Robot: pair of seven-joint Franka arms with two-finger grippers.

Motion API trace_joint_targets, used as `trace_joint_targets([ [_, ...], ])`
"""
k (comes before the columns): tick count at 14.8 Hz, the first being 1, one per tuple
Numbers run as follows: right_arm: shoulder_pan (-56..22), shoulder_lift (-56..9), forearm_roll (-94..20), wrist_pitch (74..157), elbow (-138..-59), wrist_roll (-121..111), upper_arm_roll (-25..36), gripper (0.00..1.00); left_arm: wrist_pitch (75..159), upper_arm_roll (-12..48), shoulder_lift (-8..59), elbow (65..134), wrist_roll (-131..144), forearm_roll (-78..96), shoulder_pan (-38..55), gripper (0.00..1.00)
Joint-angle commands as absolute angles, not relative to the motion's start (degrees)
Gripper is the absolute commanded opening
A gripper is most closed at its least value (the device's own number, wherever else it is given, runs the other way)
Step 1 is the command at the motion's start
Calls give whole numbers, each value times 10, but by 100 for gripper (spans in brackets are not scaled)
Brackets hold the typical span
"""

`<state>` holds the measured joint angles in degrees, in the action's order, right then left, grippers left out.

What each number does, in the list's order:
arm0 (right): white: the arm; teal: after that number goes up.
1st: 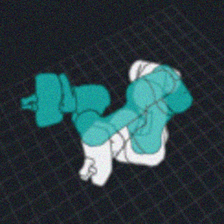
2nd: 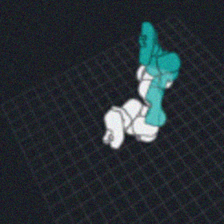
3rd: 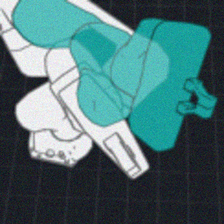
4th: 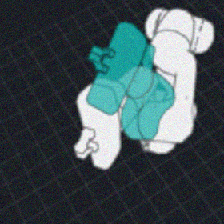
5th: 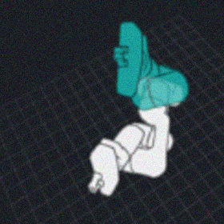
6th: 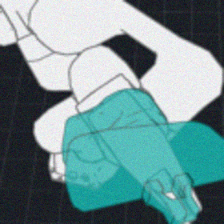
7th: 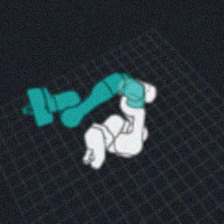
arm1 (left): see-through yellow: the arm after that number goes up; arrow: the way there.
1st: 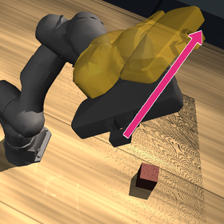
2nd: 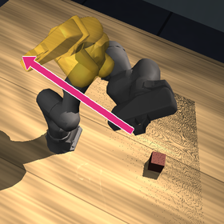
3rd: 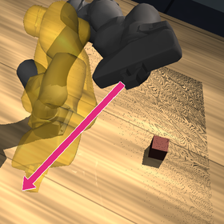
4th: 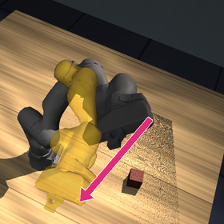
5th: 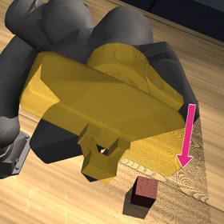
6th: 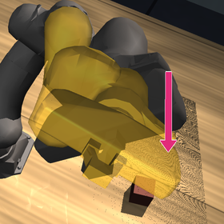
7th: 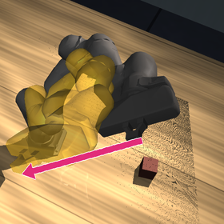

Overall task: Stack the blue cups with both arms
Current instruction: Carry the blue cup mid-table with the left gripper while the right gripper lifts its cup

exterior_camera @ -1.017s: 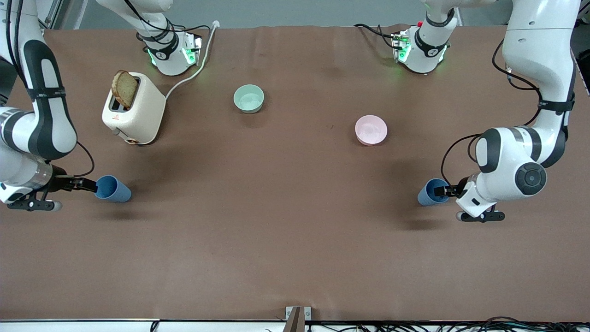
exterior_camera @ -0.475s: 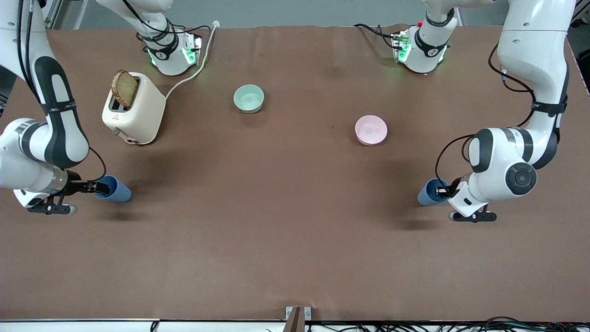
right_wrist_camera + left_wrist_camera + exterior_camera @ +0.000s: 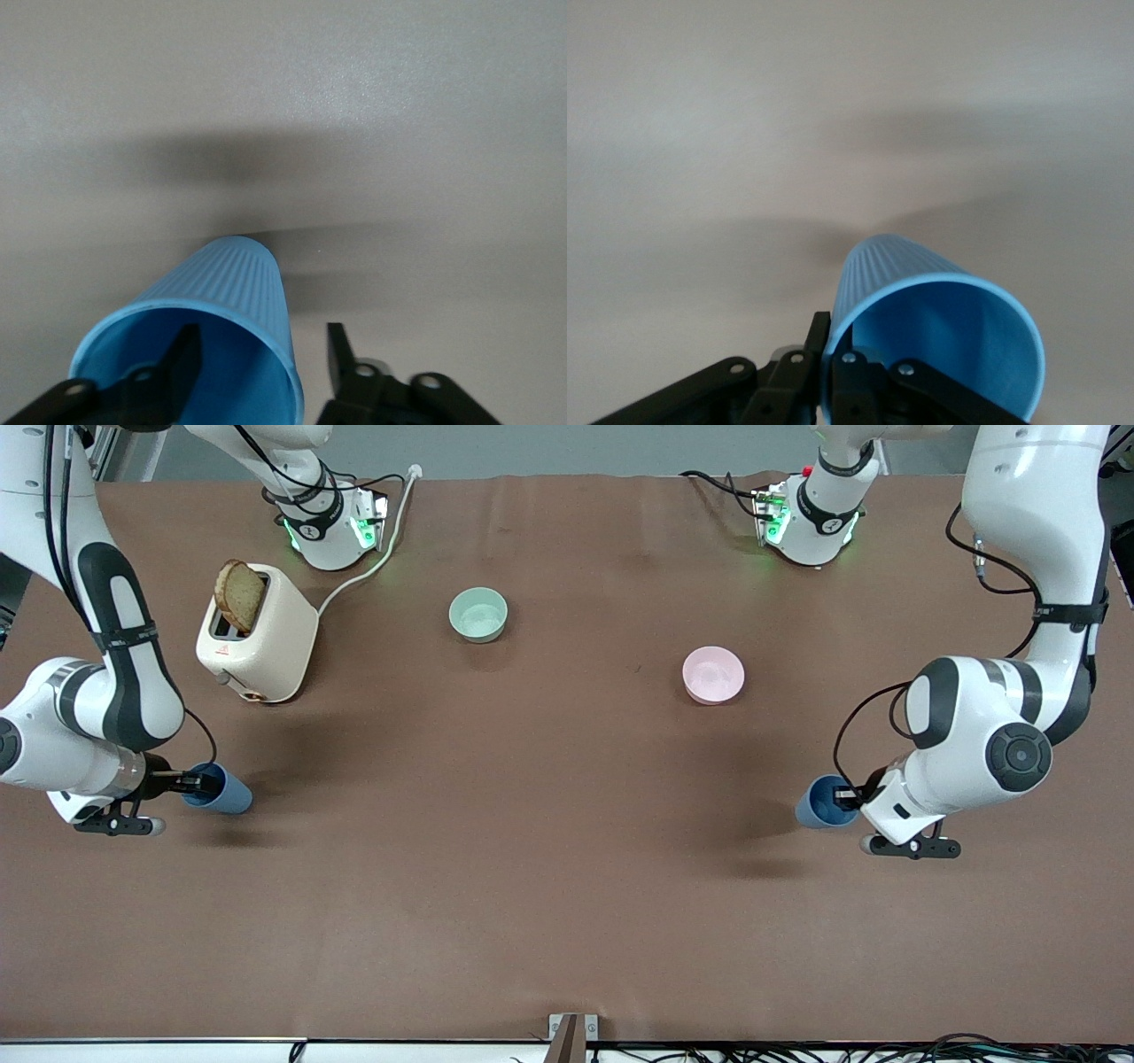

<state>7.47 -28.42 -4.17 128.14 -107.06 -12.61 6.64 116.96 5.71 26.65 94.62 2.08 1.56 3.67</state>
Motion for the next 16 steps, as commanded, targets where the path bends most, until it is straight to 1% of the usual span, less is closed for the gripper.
trace_joint_targets([
  [1,75,-273,-48,1287,-1083,-128,64,6,1104,88,291,839,15,25,66,0],
  [3,75,-272,-48,1287,-1080,-128,64,0,1109,99,321,811,19,26,114,0],
  [7,75,-247,-48,1276,-1062,-127,65,0,1126,94,394,740,35,25,231,1],
  [9,76,-219,-47,1270,-1056,-128,65,0,1163,93,413,737,28,25,260,0],
  [11,76,-180,-44,1265,-1047,-127,65,0,1181,93,425,737,28,23,288,0],
  [13,76,-142,-40,1209,-1033,-127,65,0,1187,85,437,737,32,0,332,0],
  [16,67,-73,-30,1076,-1011,-126,64,0,1215,82,454,737,36,-13,373,1],
])
